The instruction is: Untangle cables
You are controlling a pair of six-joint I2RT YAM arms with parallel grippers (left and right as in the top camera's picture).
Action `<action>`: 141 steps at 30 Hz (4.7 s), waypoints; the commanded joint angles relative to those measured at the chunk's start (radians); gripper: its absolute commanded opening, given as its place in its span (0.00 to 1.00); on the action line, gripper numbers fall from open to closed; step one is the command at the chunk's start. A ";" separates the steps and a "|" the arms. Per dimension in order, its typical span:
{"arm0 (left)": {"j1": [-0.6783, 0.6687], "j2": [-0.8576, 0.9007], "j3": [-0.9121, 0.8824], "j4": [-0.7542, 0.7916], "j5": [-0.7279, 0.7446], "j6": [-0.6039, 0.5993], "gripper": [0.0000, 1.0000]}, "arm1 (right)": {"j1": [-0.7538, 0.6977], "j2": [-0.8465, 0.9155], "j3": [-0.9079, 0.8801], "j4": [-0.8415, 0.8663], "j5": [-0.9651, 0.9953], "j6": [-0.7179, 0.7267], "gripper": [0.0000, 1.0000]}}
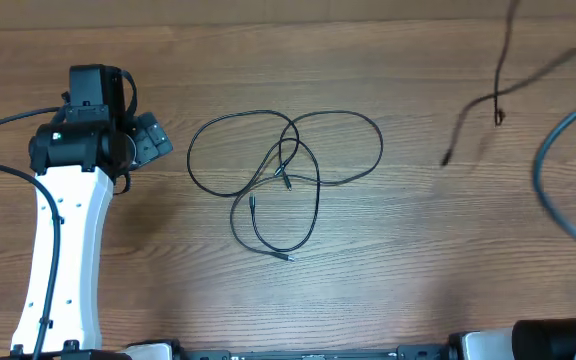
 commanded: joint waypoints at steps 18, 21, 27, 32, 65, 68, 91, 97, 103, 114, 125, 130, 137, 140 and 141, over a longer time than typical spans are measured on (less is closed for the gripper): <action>-0.002 0.006 -0.003 0.000 0.007 -0.021 1.00 | -0.903 0.257 0.018 -0.168 -0.146 0.182 0.04; -0.002 0.006 -0.003 0.000 0.007 -0.021 1.00 | -0.961 0.335 0.018 -0.192 -0.224 0.196 0.04; -0.002 0.006 -0.003 0.000 0.007 -0.021 1.00 | -1.032 0.446 -0.050 -0.247 -0.294 0.196 0.04; -0.002 0.006 -0.003 0.000 0.007 -0.021 1.00 | -1.126 0.448 -0.146 -0.265 -0.294 0.196 0.04; -0.002 0.006 -0.003 0.000 0.007 -0.021 1.00 | -0.834 0.448 -0.467 -0.161 -0.833 -0.183 0.93; -0.002 0.006 -0.003 0.000 0.007 -0.021 1.00 | -0.642 0.448 -0.468 -0.174 -0.829 -0.207 1.00; -0.002 0.006 -0.003 0.000 0.008 -0.021 1.00 | 0.415 0.450 -0.566 0.077 -0.621 0.585 1.00; -0.003 0.006 -0.003 0.000 0.007 -0.021 1.00 | 0.523 0.450 -0.752 0.293 -0.622 0.768 1.00; -0.002 0.006 -0.003 0.000 0.007 -0.021 1.00 | 0.620 0.467 -0.896 0.549 -0.617 0.839 1.00; -0.002 0.006 -0.003 0.000 0.007 -0.021 1.00 | 0.679 0.593 -0.927 0.650 -0.591 0.910 0.85; -0.002 0.006 -0.003 0.000 0.007 -0.021 1.00 | 0.680 0.598 -1.024 0.874 -0.576 0.917 0.54; -0.002 0.006 -0.003 0.000 0.007 -0.021 1.00 | 0.692 0.663 -1.024 0.885 -0.576 0.918 0.30; -0.002 0.006 -0.003 0.000 0.007 -0.021 1.00 | 0.690 0.667 -1.022 0.885 -0.577 0.827 0.04; -0.003 0.006 -0.003 0.000 0.007 -0.021 1.00 | 0.673 0.601 -1.020 0.852 -0.576 0.714 0.04; -0.002 0.006 -0.003 0.000 0.007 -0.021 1.00 | 0.666 0.574 -1.020 0.846 -0.575 0.702 0.04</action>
